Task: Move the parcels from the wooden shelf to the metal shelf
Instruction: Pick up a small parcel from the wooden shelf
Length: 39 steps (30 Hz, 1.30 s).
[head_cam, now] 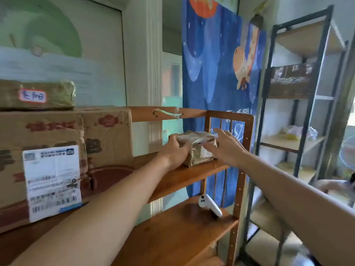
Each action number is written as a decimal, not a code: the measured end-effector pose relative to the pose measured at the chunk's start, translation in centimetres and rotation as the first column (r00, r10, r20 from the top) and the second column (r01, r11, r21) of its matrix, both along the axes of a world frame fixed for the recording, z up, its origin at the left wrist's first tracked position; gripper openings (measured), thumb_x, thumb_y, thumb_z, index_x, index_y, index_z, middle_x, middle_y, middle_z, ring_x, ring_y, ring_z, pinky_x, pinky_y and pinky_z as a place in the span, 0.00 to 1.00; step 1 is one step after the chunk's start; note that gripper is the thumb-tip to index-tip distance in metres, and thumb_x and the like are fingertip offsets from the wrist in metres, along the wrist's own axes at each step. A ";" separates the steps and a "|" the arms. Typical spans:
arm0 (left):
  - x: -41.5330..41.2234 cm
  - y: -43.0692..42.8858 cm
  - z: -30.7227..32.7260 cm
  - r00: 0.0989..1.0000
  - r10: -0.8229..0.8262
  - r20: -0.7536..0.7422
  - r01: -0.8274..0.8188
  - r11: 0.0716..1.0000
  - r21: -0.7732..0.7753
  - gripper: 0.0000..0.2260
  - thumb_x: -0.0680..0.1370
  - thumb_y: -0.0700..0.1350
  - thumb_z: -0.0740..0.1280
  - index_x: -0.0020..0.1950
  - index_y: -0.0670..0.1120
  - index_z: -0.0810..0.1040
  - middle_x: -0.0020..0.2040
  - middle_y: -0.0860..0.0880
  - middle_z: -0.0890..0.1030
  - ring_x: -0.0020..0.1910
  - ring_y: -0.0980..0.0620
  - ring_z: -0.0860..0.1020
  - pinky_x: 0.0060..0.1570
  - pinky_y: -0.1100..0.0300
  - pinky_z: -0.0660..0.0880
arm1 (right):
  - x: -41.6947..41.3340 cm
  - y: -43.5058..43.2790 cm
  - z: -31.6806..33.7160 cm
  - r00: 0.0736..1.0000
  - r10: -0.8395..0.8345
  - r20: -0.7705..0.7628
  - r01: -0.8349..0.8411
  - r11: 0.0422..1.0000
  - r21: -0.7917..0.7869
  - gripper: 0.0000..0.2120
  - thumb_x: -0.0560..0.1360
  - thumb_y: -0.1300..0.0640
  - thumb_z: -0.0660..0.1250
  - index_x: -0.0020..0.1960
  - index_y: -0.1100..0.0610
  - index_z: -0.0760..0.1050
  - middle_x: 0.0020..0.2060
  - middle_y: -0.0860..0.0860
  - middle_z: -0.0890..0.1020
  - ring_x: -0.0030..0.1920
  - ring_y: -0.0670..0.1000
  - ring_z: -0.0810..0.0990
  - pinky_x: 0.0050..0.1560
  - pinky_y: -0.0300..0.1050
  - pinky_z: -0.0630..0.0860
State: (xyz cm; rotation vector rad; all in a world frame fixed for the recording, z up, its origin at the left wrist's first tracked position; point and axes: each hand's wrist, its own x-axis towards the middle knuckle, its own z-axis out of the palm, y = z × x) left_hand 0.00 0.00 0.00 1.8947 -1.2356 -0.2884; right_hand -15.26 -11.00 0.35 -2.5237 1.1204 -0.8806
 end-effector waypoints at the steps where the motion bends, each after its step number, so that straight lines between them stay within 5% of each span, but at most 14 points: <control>1: 0.0 -1.4 -0.3 0.995 0.047 -0.090 -0.047 0.999 -0.003 0.28 0.81 0.59 0.59 0.76 0.43 0.70 0.71 0.44 0.78 0.70 0.43 0.75 0.59 0.58 0.67 | 0.6 -0.9 -0.1 0.999 -0.034 0.019 0.034 0.999 0.014 0.38 0.75 0.36 0.61 0.78 0.55 0.63 0.75 0.57 0.70 0.76 0.61 0.66 0.72 0.60 0.66; 4: 0.2 -4.1 -0.9 0.944 0.079 -0.320 -0.068 0.997 0.046 0.33 0.79 0.64 0.56 0.77 0.44 0.71 0.74 0.43 0.75 0.72 0.42 0.74 0.72 0.53 0.67 | 2.1 -1.9 -0.8 0.994 -0.108 -0.028 0.108 0.994 -0.022 0.29 0.78 0.39 0.58 0.69 0.58 0.72 0.69 0.56 0.76 0.73 0.60 0.67 0.68 0.63 0.68; 8: 0.8 -6.6 -1.9 0.877 0.112 -0.468 -0.115 0.993 0.021 0.44 0.68 0.71 0.54 0.75 0.44 0.73 0.72 0.41 0.77 0.71 0.40 0.74 0.72 0.44 0.68 | 3.2 -2.0 -1.2 0.991 -0.110 0.073 0.116 0.989 -0.090 0.23 0.77 0.41 0.61 0.64 0.56 0.77 0.63 0.53 0.81 0.67 0.59 0.74 0.62 0.60 0.70; 14: -1.2 -3.1 -0.6 0.723 -0.088 -0.686 -0.109 0.965 -0.238 0.19 0.83 0.52 0.60 0.73 0.51 0.71 0.58 0.49 0.83 0.54 0.49 0.81 0.59 0.51 0.76 | 2.6 0.2 -0.6 0.945 0.024 0.326 -0.012 0.999 -0.039 0.15 0.80 0.50 0.63 0.64 0.55 0.77 0.58 0.51 0.81 0.56 0.52 0.79 0.50 0.44 0.69; 17: -2.5 0.8 0.1 0.780 -0.172 -0.602 -0.075 0.929 -0.361 0.18 0.84 0.49 0.58 0.74 0.58 0.66 0.64 0.52 0.79 0.59 0.49 0.77 0.58 0.44 0.73 | 1.4 2.8 -0.7 0.829 0.028 0.559 -0.108 0.988 0.112 0.12 0.79 0.51 0.67 0.61 0.53 0.76 0.53 0.47 0.81 0.55 0.52 0.81 0.53 0.49 0.78; 19: -3.4 4.1 -0.5 0.804 -0.247 -0.541 -0.023 0.896 -0.443 0.17 0.85 0.49 0.58 0.72 0.62 0.67 0.67 0.54 0.80 0.64 0.49 0.78 0.60 0.43 0.75 | 0.2 5.6 -0.9 0.733 0.033 0.680 -0.231 0.951 0.203 0.19 0.76 0.52 0.71 0.65 0.51 0.72 0.53 0.47 0.81 0.55 0.51 0.83 0.55 0.52 0.82; 23: -5.2 11.6 -3.1 0.776 -0.399 -0.488 0.048 0.809 -0.586 0.20 0.86 0.45 0.57 0.72 0.67 0.66 0.67 0.56 0.80 0.65 0.53 0.80 0.63 0.51 0.79 | -2.2 13.1 -1.9 0.610 0.048 0.791 -0.535 0.762 0.366 0.26 0.75 0.55 0.72 0.70 0.47 0.69 0.52 0.50 0.85 0.54 0.56 0.86 0.54 0.61 0.83; 27: -6.0 19.8 -5.4 0.717 -0.493 -0.493 0.066 0.751 -0.657 0.28 0.81 0.44 0.64 0.78 0.63 0.61 0.71 0.52 0.79 0.69 0.46 0.78 0.69 0.43 0.74 | -4.2 21.8 -3.7 0.550 0.123 0.826 -0.629 0.712 0.313 0.26 0.73 0.55 0.72 0.69 0.45 0.70 0.55 0.51 0.86 0.51 0.58 0.88 0.48 0.56 0.84; 33: -5.7 32.7 -7.0 0.737 -0.478 -0.478 0.057 0.749 -0.660 0.33 0.76 0.48 0.71 0.76 0.65 0.61 0.69 0.50 0.80 0.65 0.46 0.81 0.60 0.47 0.80 | -5.2 34.6 -6.8 0.488 0.140 0.861 -0.690 0.666 0.283 0.28 0.69 0.56 0.73 0.67 0.46 0.71 0.58 0.53 0.85 0.55 0.59 0.86 0.51 0.59 0.83; 39: -4.1 44.0 -6.7 0.800 -0.367 -0.475 -0.034 0.762 -0.646 0.42 0.72 0.46 0.77 0.76 0.71 0.57 0.66 0.51 0.80 0.59 0.49 0.85 0.54 0.48 0.83 | -3.2 42.7 -6.5 0.440 0.110 0.891 -0.752 0.588 0.299 0.36 0.57 0.50 0.83 0.61 0.53 0.74 0.61 0.58 0.83 0.56 0.59 0.85 0.54 0.64 0.82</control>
